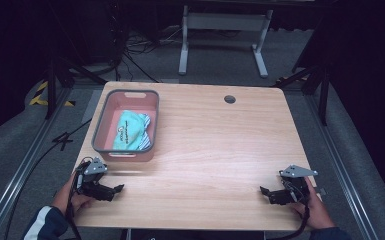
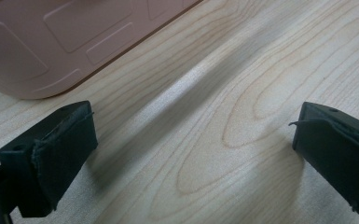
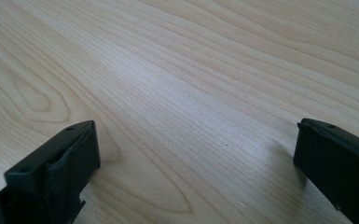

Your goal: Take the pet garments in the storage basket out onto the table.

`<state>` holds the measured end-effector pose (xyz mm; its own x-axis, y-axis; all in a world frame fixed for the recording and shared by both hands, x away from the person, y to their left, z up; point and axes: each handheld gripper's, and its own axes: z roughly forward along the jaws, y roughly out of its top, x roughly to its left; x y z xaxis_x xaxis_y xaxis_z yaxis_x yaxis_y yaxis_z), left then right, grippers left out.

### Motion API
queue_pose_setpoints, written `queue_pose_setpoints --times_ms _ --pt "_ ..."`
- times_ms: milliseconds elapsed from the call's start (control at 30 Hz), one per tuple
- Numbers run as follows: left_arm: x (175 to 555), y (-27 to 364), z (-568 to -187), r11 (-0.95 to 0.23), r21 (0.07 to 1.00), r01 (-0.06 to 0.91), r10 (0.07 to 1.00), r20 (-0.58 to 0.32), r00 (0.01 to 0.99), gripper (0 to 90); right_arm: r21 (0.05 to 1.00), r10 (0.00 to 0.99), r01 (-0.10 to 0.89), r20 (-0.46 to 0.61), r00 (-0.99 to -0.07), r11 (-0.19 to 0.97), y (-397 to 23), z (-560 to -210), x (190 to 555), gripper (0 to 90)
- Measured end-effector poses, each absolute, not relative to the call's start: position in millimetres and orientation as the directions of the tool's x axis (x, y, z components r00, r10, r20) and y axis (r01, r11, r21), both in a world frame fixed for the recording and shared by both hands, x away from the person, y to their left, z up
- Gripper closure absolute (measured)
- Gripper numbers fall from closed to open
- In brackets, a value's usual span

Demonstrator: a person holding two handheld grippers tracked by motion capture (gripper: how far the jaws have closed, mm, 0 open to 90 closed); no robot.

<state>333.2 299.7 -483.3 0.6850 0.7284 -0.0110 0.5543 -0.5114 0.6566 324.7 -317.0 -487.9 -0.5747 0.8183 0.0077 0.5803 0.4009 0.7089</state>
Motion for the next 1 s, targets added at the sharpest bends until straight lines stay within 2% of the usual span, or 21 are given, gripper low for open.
queue_pose_setpoints --times_ms 467,633,767,900,967,1000 --pt "329.4 302.5 -483.4 -0.512 0.661 0.549 0.724 -0.013 0.690 0.2 0.710 0.813 0.577 0.009 -0.582 0.405 -316.8 -488.0 326.4 0.4" --pt "323.5 300.9 -481.8 -0.499 0.665 0.555 0.740 -0.006 0.673 5.7 0.710 0.813 0.576 0.009 -0.582 0.405 -316.8 -488.0 326.3 0.4" --pt "326.0 299.6 -478.4 -0.527 0.632 0.569 0.729 -0.009 0.685 5.6 0.710 0.813 0.576 0.009 -0.582 0.405 -316.8 -488.0 326.4 0.4" --pt "325.2 298.7 -475.2 -0.563 0.625 0.540 0.688 -0.006 0.725 9.9 0.710 0.813 0.577 0.009 -0.582 0.405 -316.8 -488.0 326.4 0.4" --pt "324.5 298.0 -472.3 -0.576 0.623 0.529 0.679 0.004 0.734 20.3 0.710 0.813 0.576 0.009 -0.582 0.405 -316.8 -488.0 326.4 0.4" --pt "324.5 298.0 -472.3 -0.576 0.623 0.529 0.679 0.004 0.734 21.0 0.710 0.813 0.576 0.009 -0.582 0.405 -316.8 -488.0 326.4 0.4"
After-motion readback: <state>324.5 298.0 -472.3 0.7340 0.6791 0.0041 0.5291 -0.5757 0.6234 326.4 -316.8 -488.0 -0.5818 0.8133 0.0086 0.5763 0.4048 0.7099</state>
